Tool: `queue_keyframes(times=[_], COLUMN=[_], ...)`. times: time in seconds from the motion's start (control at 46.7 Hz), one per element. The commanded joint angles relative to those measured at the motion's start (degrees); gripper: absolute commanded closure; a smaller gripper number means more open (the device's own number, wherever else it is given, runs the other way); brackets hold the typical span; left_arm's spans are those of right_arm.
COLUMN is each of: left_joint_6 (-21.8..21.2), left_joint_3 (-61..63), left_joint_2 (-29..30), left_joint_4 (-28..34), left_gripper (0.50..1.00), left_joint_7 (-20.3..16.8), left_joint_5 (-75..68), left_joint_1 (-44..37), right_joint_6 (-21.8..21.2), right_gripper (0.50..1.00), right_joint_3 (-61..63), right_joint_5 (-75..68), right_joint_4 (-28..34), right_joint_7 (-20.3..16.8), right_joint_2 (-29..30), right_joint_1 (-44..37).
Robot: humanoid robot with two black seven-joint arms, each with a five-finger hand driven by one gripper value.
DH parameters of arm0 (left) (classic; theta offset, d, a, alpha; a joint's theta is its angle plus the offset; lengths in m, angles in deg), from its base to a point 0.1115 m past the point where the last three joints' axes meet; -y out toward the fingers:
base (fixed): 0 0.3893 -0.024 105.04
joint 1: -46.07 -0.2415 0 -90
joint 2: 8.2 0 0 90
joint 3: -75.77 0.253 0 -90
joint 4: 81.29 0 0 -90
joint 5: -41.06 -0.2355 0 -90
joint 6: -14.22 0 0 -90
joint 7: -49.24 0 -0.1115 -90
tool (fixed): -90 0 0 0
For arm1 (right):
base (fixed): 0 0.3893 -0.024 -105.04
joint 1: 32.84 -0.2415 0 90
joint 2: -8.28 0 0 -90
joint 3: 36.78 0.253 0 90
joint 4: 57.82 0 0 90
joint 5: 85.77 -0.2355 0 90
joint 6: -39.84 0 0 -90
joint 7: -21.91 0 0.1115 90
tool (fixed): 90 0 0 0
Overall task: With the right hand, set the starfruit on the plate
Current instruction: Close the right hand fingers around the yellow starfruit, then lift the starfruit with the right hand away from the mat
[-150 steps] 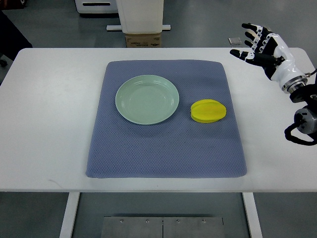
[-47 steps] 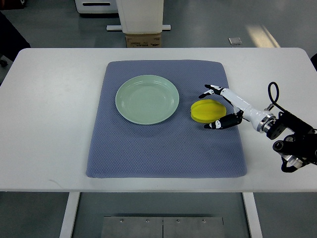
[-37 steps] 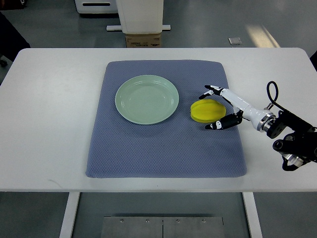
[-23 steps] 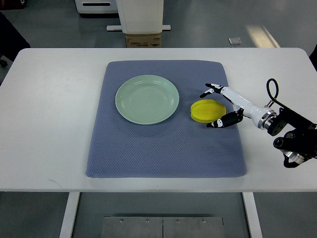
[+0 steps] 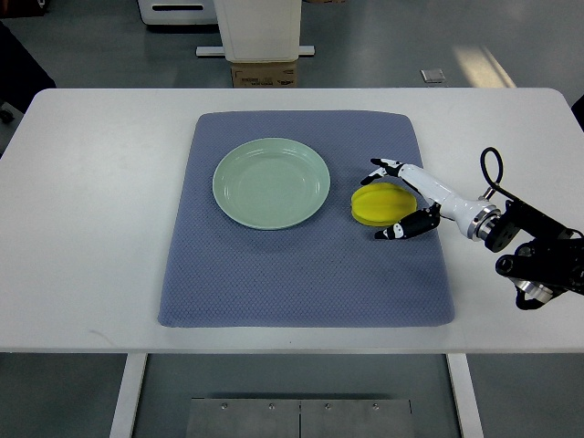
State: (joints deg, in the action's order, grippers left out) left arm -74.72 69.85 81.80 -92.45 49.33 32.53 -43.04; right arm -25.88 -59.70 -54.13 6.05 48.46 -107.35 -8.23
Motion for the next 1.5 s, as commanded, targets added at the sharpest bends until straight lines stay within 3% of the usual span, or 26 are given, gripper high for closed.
queue_keyframes(times=[0.0, 0.235, 0.556, 0.642, 0.813, 0.92, 1.476], left_joint_6=[0.00, 0.00, 0.00, 0.00, 0.00, 0.00, 0.00], left_joint_3=[0.03, 0.03, 0.03, -0.06, 0.03, -0.06, 0.03], left_joint_2=[0.00, 0.00, 0.00, 0.00, 0.00, 0.00, 0.00], left_joint_4=[0.00, 0.00, 0.00, 0.00, 0.00, 0.00, 0.00], left_gripper=[0.500, 0.500, 0.500, 0.500, 0.500, 0.500, 0.500], left_joint_7=[0.00, 0.00, 0.00, 0.00, 0.00, 0.00, 0.00], left_joint_5=[0.00, 0.00, 0.00, 0.00, 0.00, 0.00, 0.00], left_joint_1=[-0.01, -0.01, -0.01, -0.01, -0.01, -0.01, -0.01], right_joint_6=[0.06, 0.06, 0.06, 0.06, 0.06, 0.06, 0.94], right_gripper=[0.538, 0.571, 0.703, 0.785, 0.866, 1.000, 1.000], right_joint_3=[-0.63, -0.81, -1.25, -1.25, -1.25, -1.34, -0.81], right_joint_5=[0.00, 0.00, 0.00, 0.00, 0.09, 0.09, -0.26], right_joint_4=[-0.15, -0.15, -0.15, -0.15, -0.15, -0.15, -0.24], right_joint_7=[0.00, 0.18, 0.53, 0.61, 0.70, 0.97, 1.23], right_joint_2=[-0.04, -0.04, -0.04, -0.04, -0.04, -0.04, 0.05], right_joint_1=[0.00, 0.00, 0.00, 0.00, 0.00, -0.26, -1.32])
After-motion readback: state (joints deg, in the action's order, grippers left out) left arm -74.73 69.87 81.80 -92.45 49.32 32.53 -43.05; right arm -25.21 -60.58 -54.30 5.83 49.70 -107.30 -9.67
